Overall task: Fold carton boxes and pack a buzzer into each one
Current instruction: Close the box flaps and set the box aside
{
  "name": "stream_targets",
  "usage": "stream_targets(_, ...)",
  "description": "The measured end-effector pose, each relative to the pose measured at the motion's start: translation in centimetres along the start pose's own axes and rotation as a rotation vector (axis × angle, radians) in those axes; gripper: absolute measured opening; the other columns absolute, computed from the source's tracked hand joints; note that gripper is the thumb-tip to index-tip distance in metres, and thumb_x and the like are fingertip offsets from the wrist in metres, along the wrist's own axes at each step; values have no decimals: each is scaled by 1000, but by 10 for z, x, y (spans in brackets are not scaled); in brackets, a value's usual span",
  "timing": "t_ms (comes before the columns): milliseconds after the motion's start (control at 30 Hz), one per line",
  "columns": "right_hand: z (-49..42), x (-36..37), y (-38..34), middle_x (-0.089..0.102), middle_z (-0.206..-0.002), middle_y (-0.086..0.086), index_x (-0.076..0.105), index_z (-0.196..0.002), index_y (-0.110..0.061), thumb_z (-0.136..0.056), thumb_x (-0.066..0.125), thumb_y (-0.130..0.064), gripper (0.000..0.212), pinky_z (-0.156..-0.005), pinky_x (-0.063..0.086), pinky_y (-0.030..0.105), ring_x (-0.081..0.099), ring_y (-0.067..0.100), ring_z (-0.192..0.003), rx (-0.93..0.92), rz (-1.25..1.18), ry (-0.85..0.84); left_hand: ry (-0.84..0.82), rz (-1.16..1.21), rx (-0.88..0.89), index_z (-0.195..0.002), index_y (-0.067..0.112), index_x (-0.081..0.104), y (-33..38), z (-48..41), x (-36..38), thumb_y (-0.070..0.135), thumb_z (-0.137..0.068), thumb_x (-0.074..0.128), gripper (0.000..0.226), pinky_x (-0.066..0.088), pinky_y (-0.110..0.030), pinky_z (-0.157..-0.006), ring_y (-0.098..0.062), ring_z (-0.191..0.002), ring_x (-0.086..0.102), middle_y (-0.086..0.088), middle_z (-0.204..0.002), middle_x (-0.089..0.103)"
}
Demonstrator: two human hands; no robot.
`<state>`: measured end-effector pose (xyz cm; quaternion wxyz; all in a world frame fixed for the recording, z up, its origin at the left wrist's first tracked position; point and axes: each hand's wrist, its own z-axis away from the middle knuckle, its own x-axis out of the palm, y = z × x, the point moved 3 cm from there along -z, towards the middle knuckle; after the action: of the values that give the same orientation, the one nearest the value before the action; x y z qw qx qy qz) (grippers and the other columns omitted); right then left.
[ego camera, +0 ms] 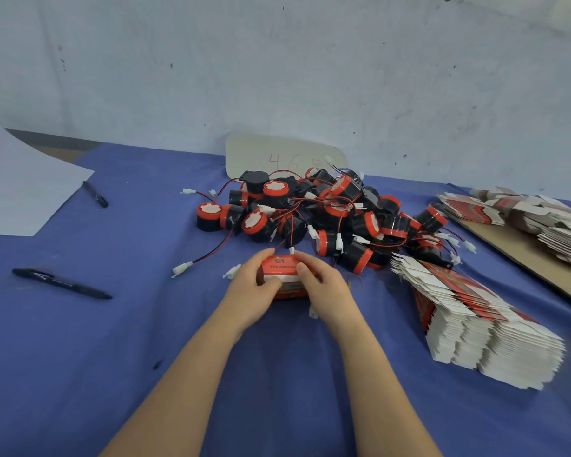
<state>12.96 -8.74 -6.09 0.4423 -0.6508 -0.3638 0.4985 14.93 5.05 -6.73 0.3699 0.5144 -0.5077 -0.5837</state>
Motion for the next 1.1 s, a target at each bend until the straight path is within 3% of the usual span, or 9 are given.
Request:
stream_targets(200, 2, 3, -2, 59, -110, -15, 62, -118, -33, -98, 50, -29, 23, -72, 44, 10, 55, 6, -101, -13, 37, 7, 167, 287, -92, -119, 24, 60, 9, 0, 8, -2, -90, 37, 45, 42, -13, -62, -6, -86, 52, 0, -114, 53)
stream_targets(367, 1, 8, -1, 63, -108, -7, 62, -108, -29, -97, 53, -25, 15, -73, 48, 20, 58, 11, -94, 16, -9, 88, 140, 442, -189, -116, 22, 61, 13, 2, 9, 12, -95, 41, 31, 47, -22, -69, -11, -84, 57, -2, -107, 58)
stream_targets(433, 1, 9, -1, 57, -122, -1, 54, -126, -25, -97, 53, -26, 29, -72, 48, 23, 55, 12, -86, 42, -11, 85, 121, 329, -144, -122, 25, 58, 11, 5, 8, 18, -100, 38, 31, 47, -24, -77, -14, -98, 58, -1, -117, 57)
stream_targets(533, 1, 8, -1, 48, -134, 1, 35, -144, -21, -98, 51, -32, 51, -61, 43, 21, 54, 14, -86, 132, 6, 46, 128, 60, -24, -149, 23, 28, 7, 5, 13, 19, -104, 31, 45, 36, -27, -103, -17, -134, 37, -2, -151, 33)
stream_targets(633, 2, 8, -2, 58, -118, 1, 46, -137, -19, -100, 46, -31, 39, -47, 40, 18, 49, 10, -68, 152, 64, -26, 210, -23, -24, -154, 17, 5, 6, 6, 15, 19, -103, 34, 59, 28, -33, -112, -22, -143, 25, -5, -158, 20)
stream_targets(733, 2, 8, -3, 57, -89, -6, 53, -127, -17, -101, 45, -26, 30, -46, 38, 15, 44, 5, -61, 134, 111, -72, 241, -97, -59, -153, 12, 6, 2, 7, 20, 19, -103, 34, 58, 36, -45, -108, -31, -134, 39, -12, -149, 36)
stream_targets(833, 1, 9, -1, 52, -82, -14, 53, -126, -15, -101, 45, -23, 28, -55, 36, 16, 43, 2, -62, 110, 136, -61, 245, -118, -57, -142, 7, 34, 1, 7, 22, 15, -102, 34, 41, 41, -48, -101, -33, -122, 49, -13, -132, 51)
stream_targets(967, 7, 8, -3, 58, -85, -11, 58, -123, -20, -99, 49, -23, 26, -45, 39, 13, 46, 2, -57, 97, 12, -32, 280, 4, -96, -112, 14, 52, 2, 8, 17, 17, -98, 37, 20, 46, -43, -91, -30, -105, 55, -8, -109, 60)
stream_targets(1100, 9, 9, -9, 62, -114, -7, 49, -125, -41, -98, 51, -32, 29, -58, 57, 30, 59, 4, -71, 72, -229, 75, 268, 172, -16, -132, 27, 45, 6, 8, 15, 34, -102, 37, 32, 43, -15, -75, -14, -104, 55, 7, -113, 56)
